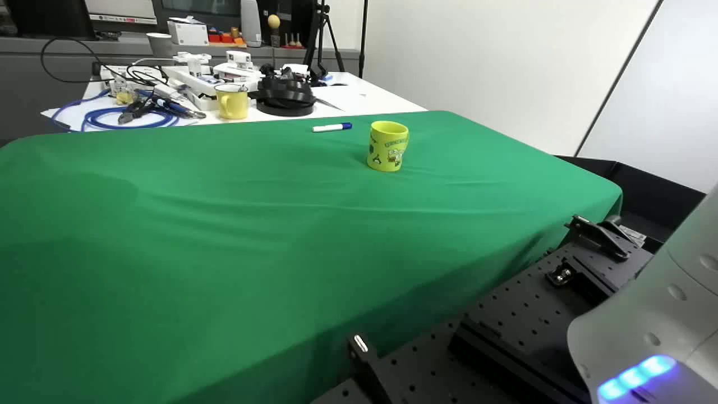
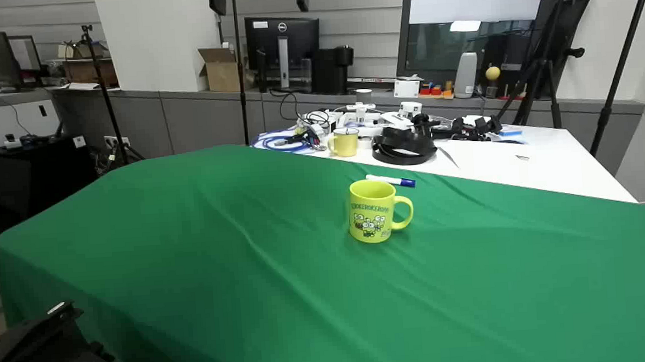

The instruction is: Put the marker in the mug

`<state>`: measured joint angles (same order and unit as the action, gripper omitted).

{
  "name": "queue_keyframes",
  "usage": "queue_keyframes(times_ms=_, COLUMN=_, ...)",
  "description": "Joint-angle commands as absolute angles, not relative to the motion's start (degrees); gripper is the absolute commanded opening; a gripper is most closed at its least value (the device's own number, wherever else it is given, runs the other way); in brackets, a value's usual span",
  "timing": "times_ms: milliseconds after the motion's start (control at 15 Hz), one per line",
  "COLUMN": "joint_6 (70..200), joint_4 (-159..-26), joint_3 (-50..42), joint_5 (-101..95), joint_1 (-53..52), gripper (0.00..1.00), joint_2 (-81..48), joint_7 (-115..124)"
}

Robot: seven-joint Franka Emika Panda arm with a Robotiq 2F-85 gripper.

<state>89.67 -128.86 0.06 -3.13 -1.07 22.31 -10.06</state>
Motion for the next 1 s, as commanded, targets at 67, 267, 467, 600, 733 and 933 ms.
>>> queue_keyframes(times_ms=67, joint_6=89.72, joint_4=-128.76, joint_3=-0.24, joint_5=-3.22, joint_1=-1.43, gripper=1.00, joint_2=22.28, joint_7=-9.94)
queue_keyframes(times_ms=267, joint_6=89.73, joint_4=-128.76, joint_3=-0.24, joint_5=-3.22, joint_1=-1.43, gripper=1.00, joint_2=22.28, joint_7=-9.95)
queue_keyframes(times_ms=467, joint_6=89.74, joint_4=-128.76, joint_3=-0.24, joint_5=-3.22, joint_1=-1.43, gripper=1.00, joint_2=22.28, joint_7=-9.95)
queue_keyframes(times_ms=600, joint_6=89.99, joint_4=-127.70, joint_3=-0.24, joint_5=-3.41, joint_1=-0.85, gripper=1.00, joint_2=20.85, joint_7=-8.10)
queue_keyframes(times_ms=733, joint_6=91.55, joint_4=-125.25, joint_3=-1.10, joint_5=-2.12, joint_1=0.49, gripper=1.00, joint_2=17.68, joint_7=-4.78)
queue_keyframes(times_ms=933, joint_6=93.14, joint_4=-120.19, joint_3=-2.44, joint_5=-0.22, joint_1=2.48, gripper=1.00, joint_2=11.65, joint_7=0.37)
